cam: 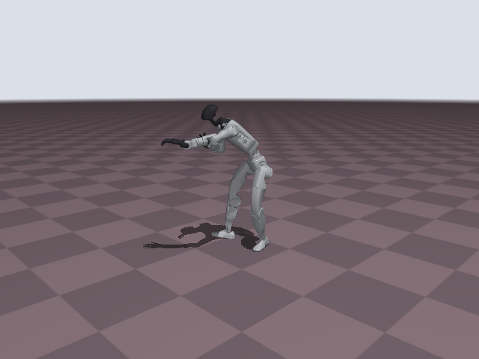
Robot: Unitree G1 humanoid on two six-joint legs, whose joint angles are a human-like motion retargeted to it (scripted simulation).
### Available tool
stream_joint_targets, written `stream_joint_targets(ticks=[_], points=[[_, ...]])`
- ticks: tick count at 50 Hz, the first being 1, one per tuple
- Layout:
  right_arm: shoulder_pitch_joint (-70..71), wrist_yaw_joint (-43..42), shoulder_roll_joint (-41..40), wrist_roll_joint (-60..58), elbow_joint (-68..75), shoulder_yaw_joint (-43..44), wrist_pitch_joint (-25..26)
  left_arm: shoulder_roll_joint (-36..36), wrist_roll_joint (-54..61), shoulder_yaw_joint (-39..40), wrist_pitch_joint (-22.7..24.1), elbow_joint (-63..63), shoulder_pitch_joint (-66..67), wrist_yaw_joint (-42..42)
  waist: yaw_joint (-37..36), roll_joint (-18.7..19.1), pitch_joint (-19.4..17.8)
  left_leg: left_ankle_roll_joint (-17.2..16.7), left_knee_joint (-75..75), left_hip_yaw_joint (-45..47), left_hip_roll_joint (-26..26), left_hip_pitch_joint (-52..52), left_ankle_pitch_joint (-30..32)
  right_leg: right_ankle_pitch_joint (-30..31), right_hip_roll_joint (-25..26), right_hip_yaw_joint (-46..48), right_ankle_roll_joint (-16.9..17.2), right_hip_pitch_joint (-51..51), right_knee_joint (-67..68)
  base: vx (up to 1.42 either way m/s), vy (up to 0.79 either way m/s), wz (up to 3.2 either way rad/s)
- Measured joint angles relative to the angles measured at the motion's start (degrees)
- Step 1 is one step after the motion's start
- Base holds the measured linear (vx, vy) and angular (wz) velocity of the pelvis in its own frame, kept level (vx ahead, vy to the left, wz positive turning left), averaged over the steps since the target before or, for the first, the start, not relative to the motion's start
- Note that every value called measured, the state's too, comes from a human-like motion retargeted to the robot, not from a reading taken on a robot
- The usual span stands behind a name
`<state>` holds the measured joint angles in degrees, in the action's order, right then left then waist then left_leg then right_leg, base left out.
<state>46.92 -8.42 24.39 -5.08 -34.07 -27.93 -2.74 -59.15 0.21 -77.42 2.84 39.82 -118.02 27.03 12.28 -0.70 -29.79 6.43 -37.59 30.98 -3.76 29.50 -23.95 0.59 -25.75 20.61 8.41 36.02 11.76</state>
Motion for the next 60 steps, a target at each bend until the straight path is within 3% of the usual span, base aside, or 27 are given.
stream_joint_targets(ticks=[5,10,13,17,22,25,30,37,42,48,52,60], points=[[-8.78,1.57,1.15,-1.31,-0.48,4.03,-0.55,1.91,-10.91,1.67,-0.25,-13.29,1.33,-3.57,3.92,-2.72,0.00,-1.73,1.21,0.31,3.11,-6.18,-1.22,-5.78,1.70,5.08,4.03,-3.43,-11.13,0.32,-0.25,0.38],[-14.41,4.65,1.28,-3.44,-0.81,9.36,1.69,2.28,-18.22,7.12,-2.91,-26.46,4.71,-13.30,5.26,-4.14,0.00,0.27,-5.02,0.16,1.73,-9.63,-0.25,0.12,3.07,-0.29,0.84,-6.68,-12.60,0.37,-0.33,0.12],[-14.57,5.95,1.61,-4.62,-0.49,12.08,3.44,1.58,-20.64,15.42,-5.44,-34.32,11.49,-17.96,4.64,-3.83,0.27,1.57,-12.16,-0.58,-1.90,-9.97,2.81,1.24,4.08,-2.80,-1.15,-8.24,-8.67,0.38,-0.33,-0.35],[-12.84,9.77,2.63,-7.44,0.25,14.50,6.41,1.93,-22.83,31.35,-10.49,-43.44,25.30,-23.82,3.23,-2.53,0.98,1.52,-20.79,-5.29,-6.00,-8.95,8.94,-3.04,6.56,-4.36,-2.39,-9.58,-1.99,0.38,-0.28,-0.69],[-11.58,14.35,3.22,-9.18,0.60,14.72,9.12,7.35,-25.34,51.32,-17.16,-50.81,41.44,-27.49,1.86,-1.49,2.34,-1.60,-24.85,-16.10,-3.46,-8.05,14.25,-8.56,9.44,-7.31,-5.17,-12.13,2.88,0.36,-0.17,-0.72],[-11.82,17.18,3.07,-10.15,0.91,13.31,9.77,12.32,-27.80,61.54,-20.31,-54.53,48.61,-27.14,1.83,-1.22,4.62,-2.51,-23.08,-18.73,-2.08,-8.36,11.50,-10.57,9.86,-8.67,-5.98,-13.26,4.34,0.32,-0.09,-0.40],[-11.75,24.47,2.68,-11.45,2.40,7.29,10.92,20.28,-32.20,72.72,-26.07,-60.77,53.01,-27.86,2.18,-0.64,8.27,-0.25,-12.12,-13.24,-7.03,-11.28,2.27,-14.15,9.83,-8.63,-5.11,-14.76,7.60,0.26,-0.04,-0.13],[-10.25,35.33,1.30,-10.45,7.04,-6.95,10.38,25.90,-37.40,73.74,-30.89,-58.96,46.76,-31.66,2.32,2.00,13.86,-1.59,0.01,-7.32,-12.27,-15.70,0.09,-22.00,9.55,-5.04,-5.43,-16.41,18.17,0.21,0.00,0.24],[-10.17,36.62,1.10,-6.96,7.41,-11.42,8.01,23.41,-35.54,66.74,-31.49,-41.96,40.14,-32.09,3.03,2.53,19.63,-1.41,-6.30,-9.55,-14.14,-15.78,-6.04,-29.76,6.50,-0.29,-5.73,-18.33,27.78,0.20,0.01,0.83],[-10.38,36.54,0.34,-2.67,4.84,-10.23,6.85,21.00,-33.37,58.92,-30.27,-25.94,35.60,-33.88,1.70,0.99,25.18,-2.32,-14.11,-15.61,-15.80,-16.22,-11.21,-38.30,2.51,3.83,-6.00,-22.68,39.45,0.22,0.04,0.79],[-9.78,35.44,-1.77,-1.67,3.45,-9.57,6.90,21.73,-34.37,58.61,-29.86,-27.91,36.19,-35.17,-1.78,-1.54,27.02,-2.62,-19.54,-17.98,-16.05,-17.34,-13.67,-42.67,-0.12,4.62,-6.93,-26.05,45.66,0.22,0.07,0.49],[-8.28,35.09,-6.63,-4.34,3.56,-11.22,6.86,26.72,-41.10,65.20,-30.27,-45.69,41.40,-38.46,-13.51,-7.01,29.46,-2.59,-24.57,-20.40,-13.94,-20.80,-18.84,-47.64,-4.94,5.34,-8.59,-31.86,52.13,0.19,0.09,0.34]])
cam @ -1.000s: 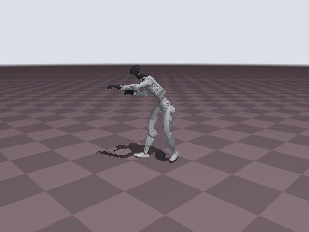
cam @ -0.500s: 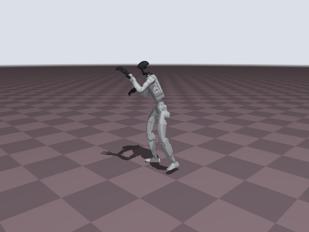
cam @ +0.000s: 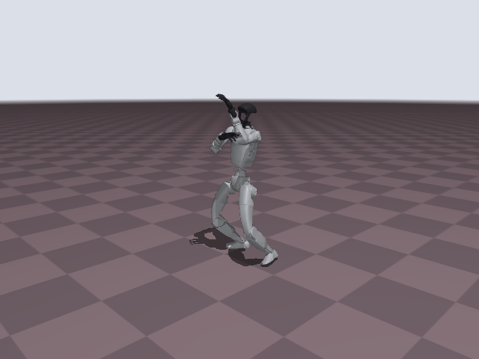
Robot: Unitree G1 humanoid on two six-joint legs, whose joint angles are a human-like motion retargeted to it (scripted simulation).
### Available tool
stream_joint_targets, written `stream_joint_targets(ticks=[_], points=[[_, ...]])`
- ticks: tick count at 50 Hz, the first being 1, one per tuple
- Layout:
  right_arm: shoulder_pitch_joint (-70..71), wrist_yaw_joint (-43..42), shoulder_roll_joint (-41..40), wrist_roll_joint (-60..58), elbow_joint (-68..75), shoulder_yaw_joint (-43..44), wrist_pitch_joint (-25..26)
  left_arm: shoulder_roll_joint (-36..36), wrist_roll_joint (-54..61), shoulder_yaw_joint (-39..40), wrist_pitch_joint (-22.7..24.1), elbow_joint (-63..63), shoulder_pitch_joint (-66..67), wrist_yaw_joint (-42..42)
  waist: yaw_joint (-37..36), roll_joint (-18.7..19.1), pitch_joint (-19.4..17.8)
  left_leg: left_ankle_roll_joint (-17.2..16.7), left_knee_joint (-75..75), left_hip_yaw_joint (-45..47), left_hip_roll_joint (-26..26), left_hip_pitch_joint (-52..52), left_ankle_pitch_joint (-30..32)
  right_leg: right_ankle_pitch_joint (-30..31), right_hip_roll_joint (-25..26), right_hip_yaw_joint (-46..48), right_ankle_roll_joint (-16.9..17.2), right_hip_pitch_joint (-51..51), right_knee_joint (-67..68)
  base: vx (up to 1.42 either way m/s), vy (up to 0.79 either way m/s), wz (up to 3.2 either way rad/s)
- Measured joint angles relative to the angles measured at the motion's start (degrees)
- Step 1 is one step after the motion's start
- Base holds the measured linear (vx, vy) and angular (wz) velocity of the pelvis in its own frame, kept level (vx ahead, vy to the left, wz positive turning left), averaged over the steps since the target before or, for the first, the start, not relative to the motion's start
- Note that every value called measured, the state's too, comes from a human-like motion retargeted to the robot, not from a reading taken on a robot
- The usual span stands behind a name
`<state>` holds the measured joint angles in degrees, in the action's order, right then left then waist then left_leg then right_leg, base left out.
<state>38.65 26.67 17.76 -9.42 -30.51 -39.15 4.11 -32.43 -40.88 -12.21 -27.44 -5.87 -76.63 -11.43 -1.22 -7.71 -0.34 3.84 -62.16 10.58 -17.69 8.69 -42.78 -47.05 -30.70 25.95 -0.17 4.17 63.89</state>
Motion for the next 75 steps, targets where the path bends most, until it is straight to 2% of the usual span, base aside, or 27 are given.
stream_joint_targets(ticks=[9,14,18,22,28,36,40,43,48,60,64,68,70,71,73,75], points=[[-2.13,0.63,-2.87,-2.28,1.18,-3.12,-1.09,3.00,-0.93,2.02,2.04,-13.84,5.33,-2.88,-15.12,-7.89,5.64,-1.28,-3.24,-5.45,1.36,0.20,-2.52,-1.63,-2.11,4.64,-0.82,-6.87,2.71,0.17,0.04,0.59],[-2.29,0.21,-3.52,-2.41,1.88,-3.96,-1.76,3.10,-0.44,0.52,3.82,-15.35,5.66,-3.72,-23.84,-13.70,7.66,-1.84,-4.73,-9.07,1.51,1.58,-3.86,-2.84,-1.53,8.08,-1.98,-10.48,3.11,0.14,0.00,0.69],[-0.18,-1.30,-3.85,-2.59,4.08,-4.64,-3.20,1.02,-1.83,-0.84,5.69,-12.35,4.88,-3.06,-30.34,-17.27,7.26,-2.15,-5.51,-11.90,1.50,2.76,-4.49,-2.94,-0.28,10.58,-2.83,-13.07,2.29,0.09,-0.01,0.65],[2.97,-5.07,-4.66,-3.35,7.68,-6.17,-6.09,-2.26,-1.73,-4.34,8.79,-3.92,3.51,-0.68,-35.21,-18.19,5.98,-2.66,-6.02,-14.17,1.22,3.28,-4.73,-2.95,1.17,12.38,-3.31,-15.40,1.44,0.04,-0.03,0.49],[6.61,-13.93,-7.84,-4.34,13.70,-8.11,-11.91,-4.58,2.84,-14.99,15.88,15.42,-0.34,6.23,-37.33,-15.79,4.32,-3.27,-5.50,-15.83,0.85,3.01,-4.12,-2.95,2.67,13.37,-3.66,-17.24,0.34,-0.04,-0.06,0.20],[7.17,-25.42,-9.34,-5.44,17.50,-6.82,-17.53,-1.86,7.91,-28.85,23.69,37.64,-5.84,15.78,-32.07,-10.63,2.06,-3.09,-3.64,-15.21,0.39,2.51,-1.74,-2.95,3.15,11.81,-3.61,-15.55,0.58,-0.11,-0.09,-0.16],[6.56,-26.76,-7.85,-5.80,16.95,-5.89,-18.33,0.06,8.75,-29.45,24.21,41.42,-6.65,16.02,-27.42,-7.95,0.46,-2.50,-2.98,-14.18,-0.06,2.60,-0.41,-2.95,3.23,10.44,-3.31,-13.53,1.10,-0.14,-0.11,-0.37],[5.38,-26.09,-6.34,-5.98,15.83,-5.07,-18.26,0.94,8.79,-26.33,23.11,39.54,-6.18,14.66,-23.39,-5.82,-1.00,-2.02,-2.61,-13.29,-0.59,2.71,0.48,-2.95,3.63,9.28,-3.02,-11.87,1.25,-0.13,-0.11,-0.45],[3.23,-22.75,-3.02,-6.67,12.24,-4.19,-16.18,1.95,8.76,-17.59,18.74,28.66,-4.01,11.16,-16.39,-2.70,-3.95,-0.86,-2.13,-11.16,-1.54,2.74,2.02,-2.95,4.30,6.90,-2.25,-8.75,1.82,-0.11,-0.11,-0.52],[0.50,-12.31,4.64,-7.16,3.02,-2.32,-7.28,6.48,1.11,1.11,4.03,-12.23,1.34,4.10,0.35,1.56,-10.41,4.49,-1.51,-1.02,-3.69,2.35,6.33,-1.51,6.47,-4.70,-0.94,4.12,4.01,-0.08,-0.08,-0.83],[0.36,-10.50,5.48,-8.42,1.73,-2.12,-6.08,7.48,-3.20,5.98,2.17,-23.81,2.99,3.40,5.48,3.06,-12.25,6.94,-1.73,3.69,-4.40,1.86,6.81,0.29,8.98,-11.17,-0.96,10.47,3.72,-0.09,0.01,-1.40],[-0.11,-10.19,5.51,-8.09,0.85,-2.40,-6.90,6.07,-6.83,11.08,2.98,-30.49,6.62,3.85,10.56,5.13,-14.15,8.39,-1.78,7.48,-4.10,1.00,5.62,2.32,12.20,-17.76,0.06,16.77,3.13,-0.09,0.07,-1.64],[-0.51,-12.28,5.52,-6.67,0.61,-3.04,-8.33,4.02,-6.71,11.42,2.97,-27.74,8.16,7.44,13.36,6.68,-14.75,8.72,-1.47,8.83,-3.61,0.43,4.53,3.37,13.94,-20.67,1.05,19.59,2.56,-0.08,0.12,-1.68],[-0.65,-14.44,5.58,-5.82,0.77,-3.53,-9.39,1.39,-5.05,10.08,2.31,-21.15,7.53,11.16,14.80,7.70,-14.88,8.91,-1.20,9.54,-3.40,0.08,3.98,3.89,14.84,-22.01,1.64,20.91,2.17,-0.07,0.14,-1.68],[-0.85,-18.06,5.49,-4.59,1.50,-4.30,-11.34,-7.15,0.64,4.27,1.52,0.31,2.51,18.14,17.67,9.88,-15.12,9.41,-0.62,11.21,-3.16,-0.67,3.02,4.96,16.68,-24.56,2.88,23.39,1.22,-0.06,0.16,-1.65],[-1.67,-17.94,4.99,-3.51,2.07,-3.74,-11.73,-17.08,7.03,-6.98,3.43,25.74,-6.18,16.52,20.10,11.98,-15.60,10.11,-0.14,13.35,-3.12,-1.55,2.45,6.06,18.43,-27.00,4.14,25.43,0.02,-0.05,0.18,-1.60]])
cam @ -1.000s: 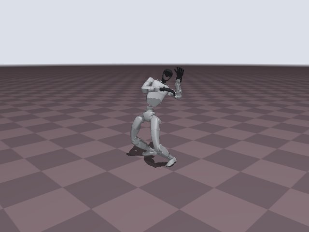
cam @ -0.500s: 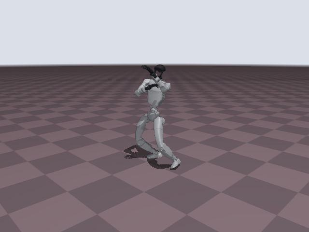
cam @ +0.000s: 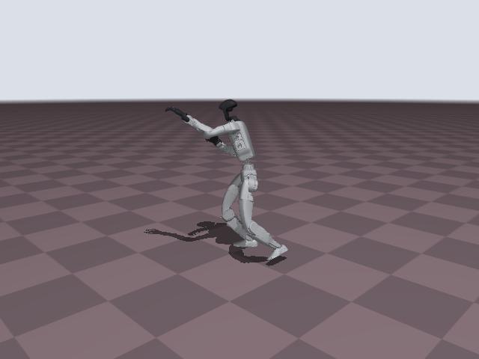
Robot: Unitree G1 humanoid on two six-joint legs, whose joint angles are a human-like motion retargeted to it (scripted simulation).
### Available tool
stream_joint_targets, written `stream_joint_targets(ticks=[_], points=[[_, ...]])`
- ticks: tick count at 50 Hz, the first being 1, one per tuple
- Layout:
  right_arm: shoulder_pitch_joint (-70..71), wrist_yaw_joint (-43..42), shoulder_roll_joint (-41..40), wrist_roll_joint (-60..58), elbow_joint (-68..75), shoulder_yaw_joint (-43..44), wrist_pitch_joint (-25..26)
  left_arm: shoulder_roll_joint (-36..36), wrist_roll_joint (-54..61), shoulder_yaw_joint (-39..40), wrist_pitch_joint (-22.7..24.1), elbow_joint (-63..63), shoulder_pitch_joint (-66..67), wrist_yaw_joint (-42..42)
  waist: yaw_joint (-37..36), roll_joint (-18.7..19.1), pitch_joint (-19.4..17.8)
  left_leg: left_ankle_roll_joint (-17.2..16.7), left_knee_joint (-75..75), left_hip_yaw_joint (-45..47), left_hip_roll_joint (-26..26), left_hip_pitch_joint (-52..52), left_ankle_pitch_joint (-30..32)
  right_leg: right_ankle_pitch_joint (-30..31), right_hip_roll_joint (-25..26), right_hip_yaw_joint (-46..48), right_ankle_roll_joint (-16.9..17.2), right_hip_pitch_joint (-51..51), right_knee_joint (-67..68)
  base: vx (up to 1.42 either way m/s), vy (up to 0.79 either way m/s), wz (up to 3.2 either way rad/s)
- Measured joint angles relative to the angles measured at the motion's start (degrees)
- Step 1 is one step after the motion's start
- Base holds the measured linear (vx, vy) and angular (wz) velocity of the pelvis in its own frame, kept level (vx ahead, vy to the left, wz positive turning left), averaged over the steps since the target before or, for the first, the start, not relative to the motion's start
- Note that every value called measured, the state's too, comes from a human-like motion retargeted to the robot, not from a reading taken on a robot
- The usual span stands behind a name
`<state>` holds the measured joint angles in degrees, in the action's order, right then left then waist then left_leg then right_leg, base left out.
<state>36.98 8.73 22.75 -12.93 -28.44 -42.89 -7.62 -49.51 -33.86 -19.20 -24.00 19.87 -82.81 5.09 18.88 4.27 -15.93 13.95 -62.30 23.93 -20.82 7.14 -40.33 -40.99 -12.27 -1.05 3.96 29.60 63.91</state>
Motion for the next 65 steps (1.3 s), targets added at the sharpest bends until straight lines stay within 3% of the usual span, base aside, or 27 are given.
stream_joint_targets(ticks=[3,6,8,10,12,13,15,17,20,23,26,29,32,36,42,45,46,48,50,55,60,65], points=[[-3.46,1.54,-1.37,1.61,-1.23,5.64,1.35,-8.23,5.07,-9.43,4.28,8.87,-3.86,-4.66,0.63,1.11,-2.01,0.95,-1.19,3.23,-0.26,-0.79,1.00,1.74,2.48,-4.06,1.10,2.28,-1.78,-0.06,0.20,-1.59],[-7.91,-2.56,-2.41,3.68,-5.06,11.73,0.87,-14.25,8.61,-8.93,6.67,3.28,-0.88,6.46,-1.27,0.64,-5.27,0.67,-7.12,3.00,-0.96,0.96,6.24,3.13,5.43,-8.49,0.59,3.72,-2.92,-0.07,0.21,-1.70],[-9.91,-5.51,-0.67,5.66,-7.67,12.18,0.43,-18.84,12.35,-12.37,7.46,10.66,-1.48,11.08,-1.82,1.93,-7.28,-0.90,-13.43,-0.70,-1.15,4.48,12.34,3.66,7.60,-10.90,-0.44,4.28,-3.30,-0.08,0.21,-1.62],[-10.04,-6.14,1.39,8.26,-9.74,11.12,1.28,-19.80,19.43,-32.75,11.60,33.67,-17.31,4.57,-1.82,3.22,-8.73,-4.05,-20.27,-6.90,-0.33,10.51,18.35,3.92,9.12,-12.21,-1.66,5.37,-3.42,-0.08,0.22,-1.15],[-9.90,-5.93,0.58,11.31,-10.47,12.02,2.29,-16.34,26.89,-50.51,15.23,45.95,-32.38,-4.10,-2.47,0.69,-10.24,-7.13,-25.24,-11.31,1.51,15.28,20.82,3.25,8.11,-13.64,-2.72,5.87,-2.39,-0.06,0.22,-0.46],[-10.06,-6.44,0.32,11.46,-10.28,12.57,2.55,-16.15,27.91,-54.18,15.70,45.24,-35.78,-3.49,-2.71,-0.53,-11.04,-8.17,-27.15,-12.62,1.58,17.11,20.51,2.75,7.24,-14.22,-3.32,5.83,-1.64,-0.05,0.20,0.02],[-10.70,-9.40,-0.88,9.60,-9.09,14.91,2.54,-18.19,25.34,-58.54,15.16,33.46,-41.59,8.92,-3.64,-3.77,-12.67,-8.71,-29.63,-14.02,0.07,20.83,18.07,1.52,4.76,-15.03,-4.65,5.86,0.44,-0.02,0.19,0.49],[-12.76,-10.97,-3.55,6.74,-7.65,17.54,3.23,-23.17,18.78,-51.70,11.79,9.56,-40.27,21.42,-5.08,-7.84,-13.11,-7.28,-29.27,-14.07,-2.70,25.11,14.98,0.13,1.48,-15.36,-5.96,6.38,2.93,0.03,0.17,0.98],[-15.29,-8.95,-8.17,2.22,-5.83,20.27,6.39,-26.80,7.09,-23.33,4.78,-25.36,-19.31,21.73,-8.94,-13.65,-13.36,-4.37,-22.85,-12.56,-5.95,30.12,12.20,-2.22,-4.26,-14.77,-7.54,5.83,6.49,0.11,0.18,1.31],[-15.19,-8.84,-7.91,0.12,-4.76,20.44,7.33,-17.24,1.11,8.87,4.11,-45.04,10.99,21.19,-15.81,-14.46,-13.32,-5.57,-10.52,-11.57,-5.37,31.44,15.05,-4.42,-9.43,-12.39,-9.25,2.58,9.17,0.21,0.22,1.39],[-11.63,-9.50,-6.36,-0.35,-5.26,17.96,7.16,-12.15,0.57,20.03,4.85,-50.35,21.59,22.19,-23.04,-14.75,-13.19,-8.59,-2.76,-14.60,-1.65,31.05,20.19,-6.05,-14.06,-8.81,-10.91,-2.29,11.08,0.29,0.24,1.46],[-6.87,-8.85,-4.52,-0.90,-5.83,14.99,7.65,-11.58,1.32,20.94,4.44,-49.91,22.70,20.85,-30.05,-15.61,-12.96,-10.63,-1.74,-18.61,3.11,30.43,20.09,-6.43,-19.25,-4.08,-11.57,-8.02,11.62,0.34,0.25,1.73],[-2.25,-6.98,-3.55,-1.55,-4.49,12.14,8.44,-10.00,1.35,16.85,4.66,-48.18,18.85,16.75,-36.68,-17.20,-12.77,-13.64,-0.79,-21.68,8.34,30.25,16.97,-5.04,-23.97,2.68,-11.38,-14.54,10.55,0.39,0.22,2.04],[1.63,-4.62,-3.32,-2.27,-1.87,9.58,9.09,-3.40,1.17,10.82,6.89,-46.37,13.73,10.68,-46.40,-20.05,-12.68,-18.06,3.99,-25.29,14.84,30.53,14.85,0.68,-26.18,11.64,-11.29,-21.61,8.29,0.42,0.16,2.11],[5.49,1.29,-2.22,-3.61,0.04,6.89,10.24,7.20,1.63,7.20,8.76,-45.90,13.22,1.28,-53.88,-24.40,-12.70,-19.73,17.09,-33.75,25.60,29.82,16.70,21.61,-23.28,15.62,-9.60,-23.78,8.34,0.41,0.07,2.56],[6.59,4.89,-2.16,-4.66,0.30,5.71,11.02,11.81,1.24,7.30,7.51,-46.40,13.92,-2.98,-54.29,-25.61,-12.55,-19.14,24.91,-39.58,29.67,28.24,19.42,31.66,-17.02,10.95,-6.56,-21.25,8.61,0.36,-0.06,2.57],[7.12,5.81,-2.24,-4.98,0.43,5.35,11.17,13.23,0.60,7.74,6.70,-46.38,14.05,-3.81,-54.38,-25.58,-12.46,-18.93,27.26,-41.70,30.21,27.55,20.26,32.40,-14.37,9.36,-5.46,-20.28,8.20,0.33,-0.12,2.20],[8.38,7.23,-2.33,-5.63,0.63,4.66,11.22,15.75,-1.29,8.92,4.91,-46.02,14.43,-4.78,-54.83,-25.21,-12.38,-18.53,31.36,-45.73,30.73,26.02,21.61,30.98,-9.90,7.13,-4.04,-18.52,6.82,0.30,-0.14,1.79],[10.45,8.12,-2.20,-6.30,0.83,3.95,11.00,17.71,-3.64,10.55,3.04,-45.40,14.82,-5.14,-55.56,-24.51,-12.45,-18.28,34.60,-49.33,30.42,24.50,22.60,25.57,-7.38,6.94,-4.40,-16.78,4.36,0.26,-0.16,1.30],[17.47,7.45,-0.47,-7.37,1.23,2.36,9.89,19.86,-6.21,14.12,1.13,-44.10,16.70,-4.26,-57.67,-23.40,-12.90,-18.30,39.23,-55.15,28.75,21.84,23.63,12.31,-6.71,13.07,-7.27,-14.48,-6.16,0.20,-0.18,0.74],[22.80,1.72,2.24,-6.56,2.11,2.00,7.62,19.00,-4.06,15.34,4.53,-42.39,19.39,1.84,-58.36,-23.90,-13.15,-19.33,40.39,-57.44,28.11,21.50,23.61,12.03,-6.53,19.95,-5.99,-16.33,-13.01,0.13,-0.21,0.41],[22.14,-8.03,2.77,-7.04,2.42,4.72,3.88,19.76,-2.38,16.47,10.98,-41.10,23.36,14.00,-59.07,-24.28,-13.40,-21.22,38.46,-55.52,27.26,22.35,23.97,11.09,-5.72,24.12,-4.52,-20.70,-17.12,0.06,-0.22,0.02]])
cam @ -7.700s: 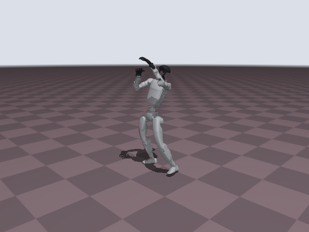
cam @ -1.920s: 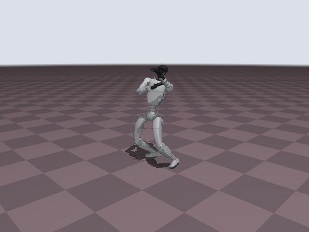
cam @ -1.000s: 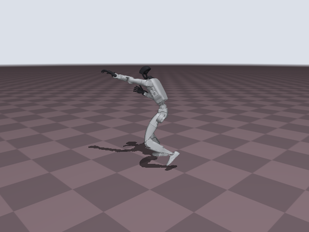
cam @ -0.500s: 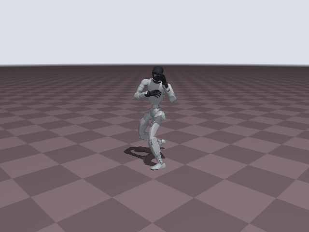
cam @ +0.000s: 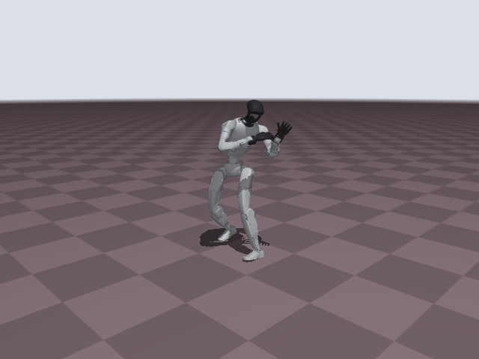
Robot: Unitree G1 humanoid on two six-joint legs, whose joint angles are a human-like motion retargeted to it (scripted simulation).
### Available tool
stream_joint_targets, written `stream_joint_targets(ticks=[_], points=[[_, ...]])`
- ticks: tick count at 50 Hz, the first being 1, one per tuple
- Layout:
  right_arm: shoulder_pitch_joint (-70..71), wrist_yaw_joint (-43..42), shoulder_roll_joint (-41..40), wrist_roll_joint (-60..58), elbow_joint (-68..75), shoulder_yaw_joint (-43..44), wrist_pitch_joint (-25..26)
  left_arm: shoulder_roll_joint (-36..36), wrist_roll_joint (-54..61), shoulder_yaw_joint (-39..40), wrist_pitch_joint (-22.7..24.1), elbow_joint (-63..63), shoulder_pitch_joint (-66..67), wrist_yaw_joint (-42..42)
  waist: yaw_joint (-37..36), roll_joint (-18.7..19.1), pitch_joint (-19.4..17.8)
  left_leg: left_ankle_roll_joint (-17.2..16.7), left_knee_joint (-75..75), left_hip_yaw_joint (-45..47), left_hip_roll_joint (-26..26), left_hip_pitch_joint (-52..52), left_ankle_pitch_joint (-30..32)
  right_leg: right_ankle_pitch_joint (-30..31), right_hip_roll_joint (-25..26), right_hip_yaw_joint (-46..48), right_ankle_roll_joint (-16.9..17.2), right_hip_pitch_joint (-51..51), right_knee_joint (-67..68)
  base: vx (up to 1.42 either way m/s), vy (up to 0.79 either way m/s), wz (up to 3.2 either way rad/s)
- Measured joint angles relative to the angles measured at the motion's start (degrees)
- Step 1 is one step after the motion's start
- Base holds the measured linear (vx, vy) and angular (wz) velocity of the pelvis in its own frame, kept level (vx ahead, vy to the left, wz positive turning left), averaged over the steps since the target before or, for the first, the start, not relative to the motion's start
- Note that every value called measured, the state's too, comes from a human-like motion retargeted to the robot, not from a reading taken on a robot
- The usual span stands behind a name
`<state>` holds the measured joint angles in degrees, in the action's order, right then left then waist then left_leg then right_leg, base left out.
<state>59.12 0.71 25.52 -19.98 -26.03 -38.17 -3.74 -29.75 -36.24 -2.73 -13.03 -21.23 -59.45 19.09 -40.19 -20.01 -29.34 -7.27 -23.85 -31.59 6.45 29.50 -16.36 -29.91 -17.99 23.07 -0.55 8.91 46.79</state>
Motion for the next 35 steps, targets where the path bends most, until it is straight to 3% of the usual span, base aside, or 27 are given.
stream_joint_targets(ticks=[6,13,17,20,25,27,31,35], points=[[-6.24,-11.77,-2.54,-1.53,-1.22,5.99,-3.99,4.29,1.11,1.79,6.54,-0.89,7.69,12.46,0.89,-0.39,-0.08,1.00,-5.19,4.39,-1.44,0.72,-0.94,-2.60,2.65,-0.96,0.63,-3.73,-5.74,0.04,-0.20,-0.35],[-17.51,-18.77,-7.96,-2.85,-5.91,14.97,-5.89,13.73,4.82,2.69,10.83,-5.48,13.93,14.14,5.30,-5.26,1.30,5.75,-9.79,24.48,-5.84,2.72,-0.59,-2.41,4.49,-1.18,2.85,-9.51,-18.21,0.15,-0.13,-0.26],[-25.17,-21.35,-10.01,0.10,-11.30,21.14,-6.78,18.07,9.04,1.99,12.49,-6.73,18.87,14.15,8.41,-8.36,3.49,8.35,-7.23,31.52,-7.99,0.04,-2.41,1.75,5.07,-0.88,3.84,-11.23,-20.91,0.30,-0.04,-0.04],[-31.05,-21.20,-9.97,3.62,-16.34,26.84,-6.78,20.19,12.87,1.21,12.86,-7.29,25.05,11.36,11.57,-8.34,6.64,9.82,-3.18,30.02,-9.30,-3.82,-3.46,8.39,5.13,-1.19,3.18,-8.29,-11.94,0.36,0.01,0.10],[-34.15,-19.81,-6.56,4.84,-21.73,36.89,-4.69,18.21,15.54,-2.87,11.34,-5.61,33.58,3.45,17.50,-5.95,11.04,11.31,-1.66,26.89,-11.35,-7.78,-5.51,23.77,2.49,-5.57,4.41,7.03,17.88,0.35,-0.01,0.36],[-32.27,-19.31,-3.66,3.81,-22.18,39.53,-3.56,15.32,15.64,-5.75,10.75,-3.52,34.41,-0.53,19.51,-4.44,11.60,11.46,-3.59,25.74,-12.12,-8.51,-7.11,25.32,1.35,-7.67,5.52,13.39,25.48,0.33,-0.10,0.47],[-24.94,-17.99,4.82,2.10,-20.94,40.43,-1.44,8.22,15.90,-13.95,9.99,1.34,31.36,-9.80,22.26,-0.53,10.64,10.71,-8.19,23.46,-14.12,-10.76,-10.59,18.74,-3.03,-9.45,4.02,22.45,27.25,0.31,-0.17,0.39],[-12.95,-17.33,15.42,1.66,-16.83,36.34,0.22,2.09,17.52,-25.19,11.02,6.71,20.95,-17.50,24.33,3.12,8.22,8.69,-10.87,21.62,-16.17,-13.16,-12.92,10.90,-8.54,-7.17,1.14,25.94,11.09,0.30,-0.28,0.40]])
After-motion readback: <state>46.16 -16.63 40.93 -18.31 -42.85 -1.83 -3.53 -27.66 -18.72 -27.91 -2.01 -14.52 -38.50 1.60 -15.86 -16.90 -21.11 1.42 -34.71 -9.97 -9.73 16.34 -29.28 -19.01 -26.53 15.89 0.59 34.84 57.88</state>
